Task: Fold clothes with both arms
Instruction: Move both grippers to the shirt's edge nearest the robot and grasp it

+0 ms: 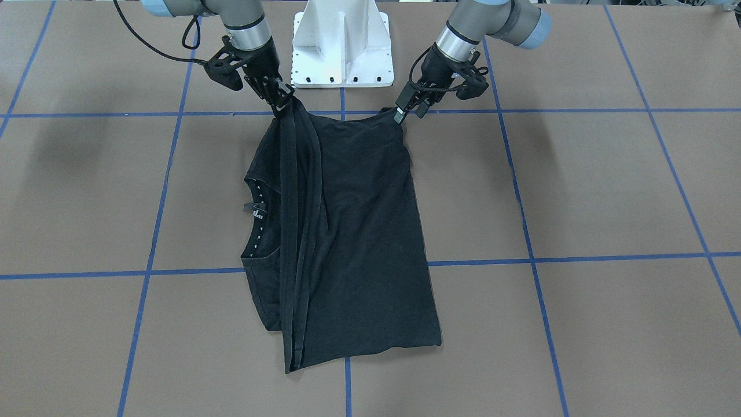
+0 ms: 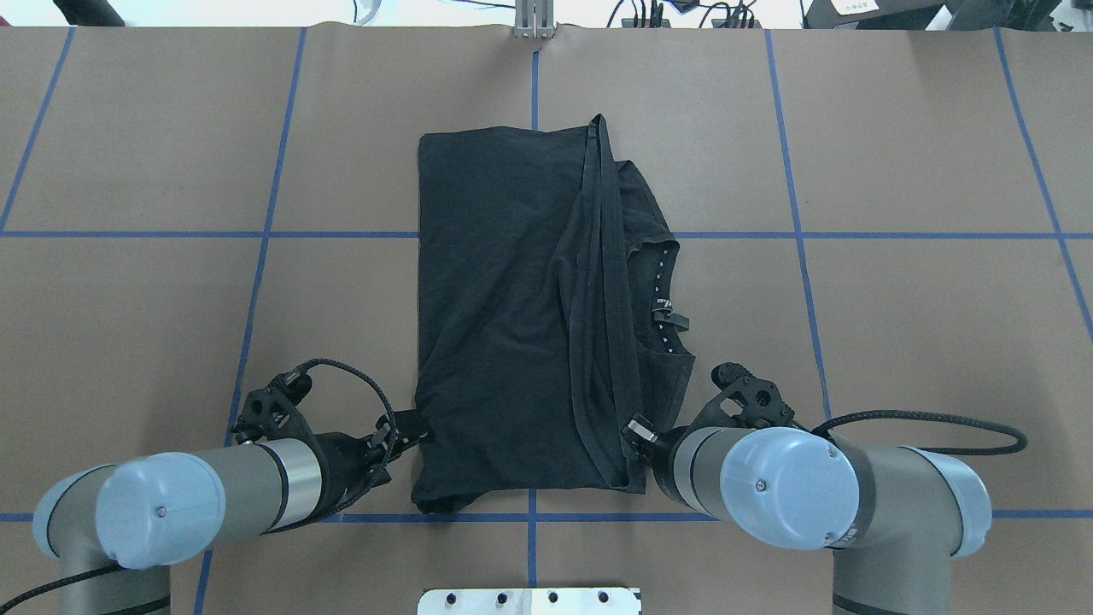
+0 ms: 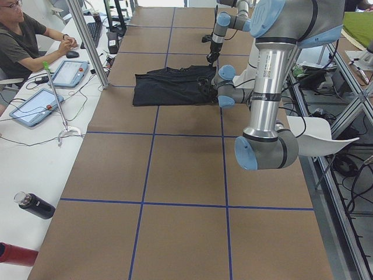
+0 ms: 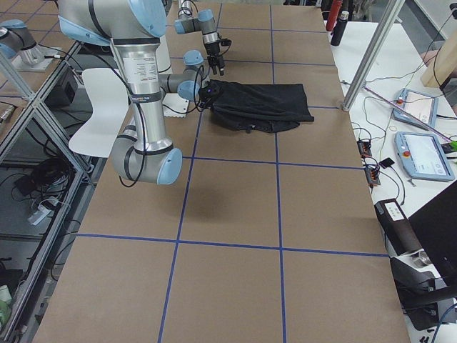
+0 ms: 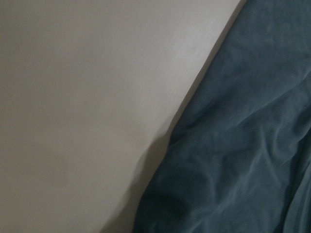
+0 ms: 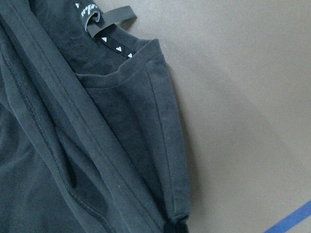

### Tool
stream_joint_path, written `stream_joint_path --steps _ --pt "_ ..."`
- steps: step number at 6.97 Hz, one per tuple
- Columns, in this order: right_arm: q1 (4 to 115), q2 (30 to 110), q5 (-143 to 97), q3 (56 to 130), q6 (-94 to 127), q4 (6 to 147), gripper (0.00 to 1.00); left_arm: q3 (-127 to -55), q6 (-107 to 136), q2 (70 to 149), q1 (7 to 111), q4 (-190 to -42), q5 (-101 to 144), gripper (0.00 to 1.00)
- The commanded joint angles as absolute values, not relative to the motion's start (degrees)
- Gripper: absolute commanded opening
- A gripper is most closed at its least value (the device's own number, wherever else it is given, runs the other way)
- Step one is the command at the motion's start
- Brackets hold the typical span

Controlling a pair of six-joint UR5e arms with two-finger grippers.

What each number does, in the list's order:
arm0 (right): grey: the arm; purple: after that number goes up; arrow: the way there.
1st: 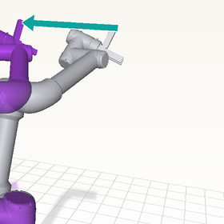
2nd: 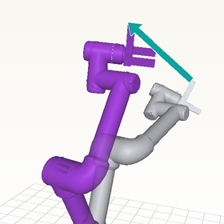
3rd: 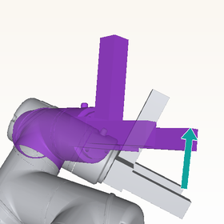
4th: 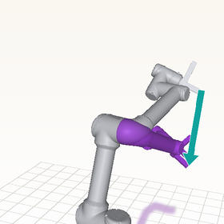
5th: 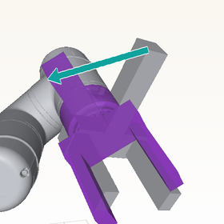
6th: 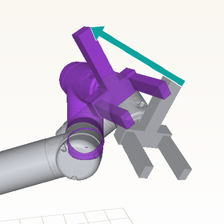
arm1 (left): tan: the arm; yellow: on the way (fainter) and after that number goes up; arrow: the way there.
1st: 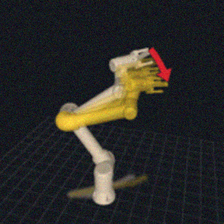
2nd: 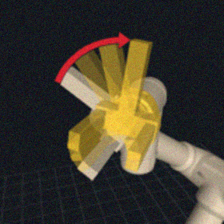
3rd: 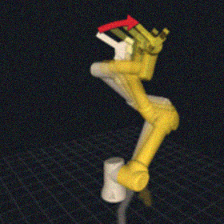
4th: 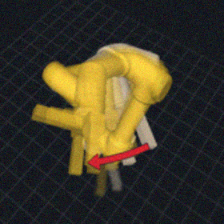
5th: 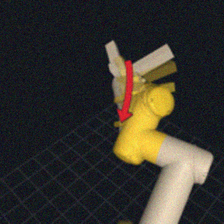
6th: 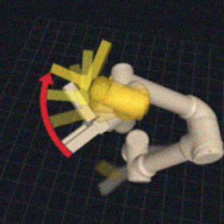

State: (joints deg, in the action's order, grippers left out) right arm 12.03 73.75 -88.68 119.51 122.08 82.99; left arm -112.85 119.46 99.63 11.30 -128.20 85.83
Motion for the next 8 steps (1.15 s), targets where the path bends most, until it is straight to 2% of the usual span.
stream_joint_path --steps 1,3,8 --pt "11.95 73.65 -88.68 119.44 122.08 82.97 0.0 -112.59 118.83 99.32 6.88 -127.97 82.99 0.79" --pt "11.95 73.74 -88.68 119.44 122.08 82.97 0.0 -112.5 118.74 100.19 5.19 -125.08 81.83 0.71" --pt "11.95 73.74 -88.59 119.53 122.17 83.06 0.0 -112.33 118.39 100.28 5.89 -125.07 80.6 0.67"
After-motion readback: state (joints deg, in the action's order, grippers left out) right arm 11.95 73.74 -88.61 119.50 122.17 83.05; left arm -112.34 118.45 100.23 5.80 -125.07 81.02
